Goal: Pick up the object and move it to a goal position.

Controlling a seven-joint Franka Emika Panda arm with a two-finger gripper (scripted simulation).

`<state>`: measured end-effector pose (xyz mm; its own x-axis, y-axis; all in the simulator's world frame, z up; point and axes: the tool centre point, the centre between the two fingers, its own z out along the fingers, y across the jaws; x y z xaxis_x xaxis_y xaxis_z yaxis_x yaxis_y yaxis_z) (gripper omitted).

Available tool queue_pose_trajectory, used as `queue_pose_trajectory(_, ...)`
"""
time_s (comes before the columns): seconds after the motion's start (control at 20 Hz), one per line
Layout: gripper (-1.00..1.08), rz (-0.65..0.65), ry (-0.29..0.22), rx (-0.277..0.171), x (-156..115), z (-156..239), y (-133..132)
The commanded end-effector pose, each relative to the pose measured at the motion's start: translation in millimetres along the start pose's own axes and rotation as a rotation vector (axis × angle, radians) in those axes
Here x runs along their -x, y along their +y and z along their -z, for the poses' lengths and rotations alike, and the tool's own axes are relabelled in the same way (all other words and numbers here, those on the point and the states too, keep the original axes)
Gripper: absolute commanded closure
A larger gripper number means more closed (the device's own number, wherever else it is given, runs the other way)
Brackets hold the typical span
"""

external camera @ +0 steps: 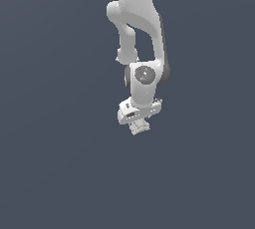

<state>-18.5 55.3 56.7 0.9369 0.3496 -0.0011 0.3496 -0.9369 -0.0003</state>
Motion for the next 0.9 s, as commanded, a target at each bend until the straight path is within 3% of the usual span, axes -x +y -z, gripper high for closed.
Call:
queue_pose_trajectory(0.0,-0.92,0.001,0.001,0.0,-0.1,-10.1,-0.1)
queue_pose_trajectory(0.25,-0.92,0.002,0.001,0.0,-1.1,-16.7,0.1)
queue_pose_trajectory(0.3,1.08,0.002,0.001,0.0,-1.1,-16.7,0.1)
queue_pose_trajectory(0.85,1.08,0.002,0.002,0.001,-1.4,-15.4,0.2)
